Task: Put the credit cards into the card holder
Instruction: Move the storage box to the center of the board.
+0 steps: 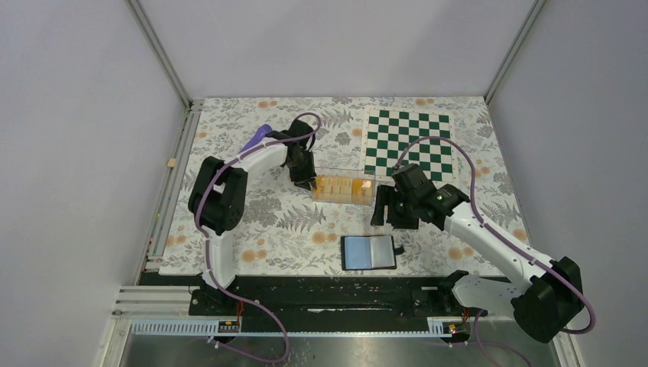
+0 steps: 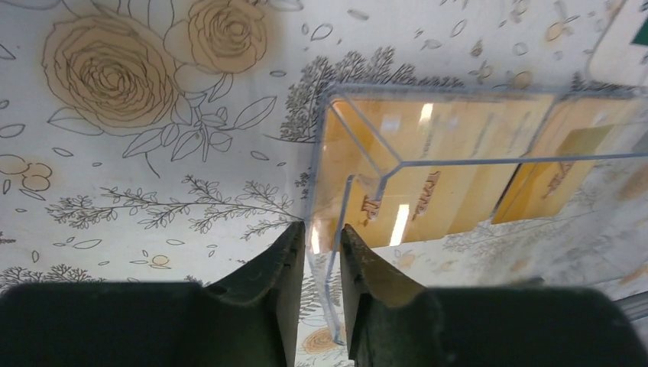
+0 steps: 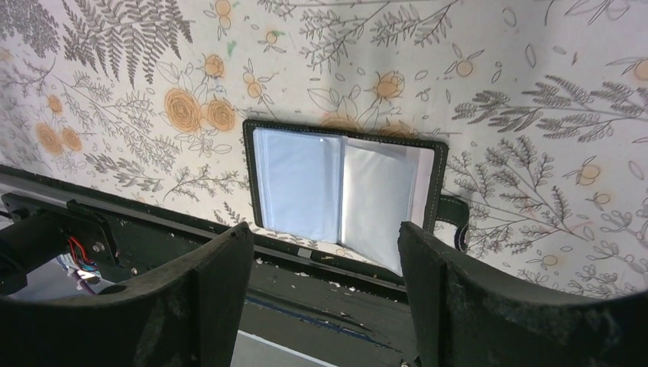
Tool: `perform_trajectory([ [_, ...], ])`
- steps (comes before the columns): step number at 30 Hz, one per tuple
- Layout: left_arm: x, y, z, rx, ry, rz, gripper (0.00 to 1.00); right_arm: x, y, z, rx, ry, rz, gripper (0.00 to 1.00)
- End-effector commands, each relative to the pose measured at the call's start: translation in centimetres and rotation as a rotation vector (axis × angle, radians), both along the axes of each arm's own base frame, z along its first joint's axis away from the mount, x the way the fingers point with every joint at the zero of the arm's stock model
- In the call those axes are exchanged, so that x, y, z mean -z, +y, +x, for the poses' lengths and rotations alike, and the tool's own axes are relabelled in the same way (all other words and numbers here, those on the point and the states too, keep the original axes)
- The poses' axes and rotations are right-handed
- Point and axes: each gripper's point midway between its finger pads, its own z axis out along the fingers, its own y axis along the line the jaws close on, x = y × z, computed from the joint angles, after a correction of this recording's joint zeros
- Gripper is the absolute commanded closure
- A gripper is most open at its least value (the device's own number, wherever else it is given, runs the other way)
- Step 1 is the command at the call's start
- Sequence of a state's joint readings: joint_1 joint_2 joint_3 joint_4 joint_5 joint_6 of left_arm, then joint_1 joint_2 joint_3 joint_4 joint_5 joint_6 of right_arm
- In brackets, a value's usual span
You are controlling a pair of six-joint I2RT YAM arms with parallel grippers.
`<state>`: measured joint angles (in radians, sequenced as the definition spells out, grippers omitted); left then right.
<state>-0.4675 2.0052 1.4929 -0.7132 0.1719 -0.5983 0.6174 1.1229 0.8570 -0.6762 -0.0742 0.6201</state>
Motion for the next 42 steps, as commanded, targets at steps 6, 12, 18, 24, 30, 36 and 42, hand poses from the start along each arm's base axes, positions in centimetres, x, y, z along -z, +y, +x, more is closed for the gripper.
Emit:
perform_trajectory([
  [6,-0.2,1.8,-3.8,0.039,0.014,0.006,0.91,-2.3,0.1,2.0,-0.035,-0.024,0.006,0.24],
  [12,-0.4,3.2,-7.1,0.056,0.022,0.017,0.98,-2.5,1.1,2.1,-0.043,0.006,0.045,0.24],
  [18,-0.7,5.3,-9.7,0.086,0.011,0.064,0.98,-2.1,1.8,1.8,-0.05,0.034,0.084,0.24],
  [24,-1.4,8.2,-10.5,0.087,-0.034,0.183,0.83,-1.8,2.5,1.6,-0.065,0.055,0.114,0.24],
  [30,-3.7,8.8,-9.2,0.067,-0.1,0.222,0.5,-1.3,3.3,1.4,-0.098,0.097,0.13,0.23],
  [36,-7.9,3.9,-9.1,0.111,-0.176,0.029,0.48,-0.6,4.6,2.1,-0.106,0.131,0.163,0.31],
  [42,-8.3,-3.2,-10.3,0.15,-0.118,-0.261,0.49,0.5,6.4,3.2,-0.115,0.186,0.201,0.38],
])
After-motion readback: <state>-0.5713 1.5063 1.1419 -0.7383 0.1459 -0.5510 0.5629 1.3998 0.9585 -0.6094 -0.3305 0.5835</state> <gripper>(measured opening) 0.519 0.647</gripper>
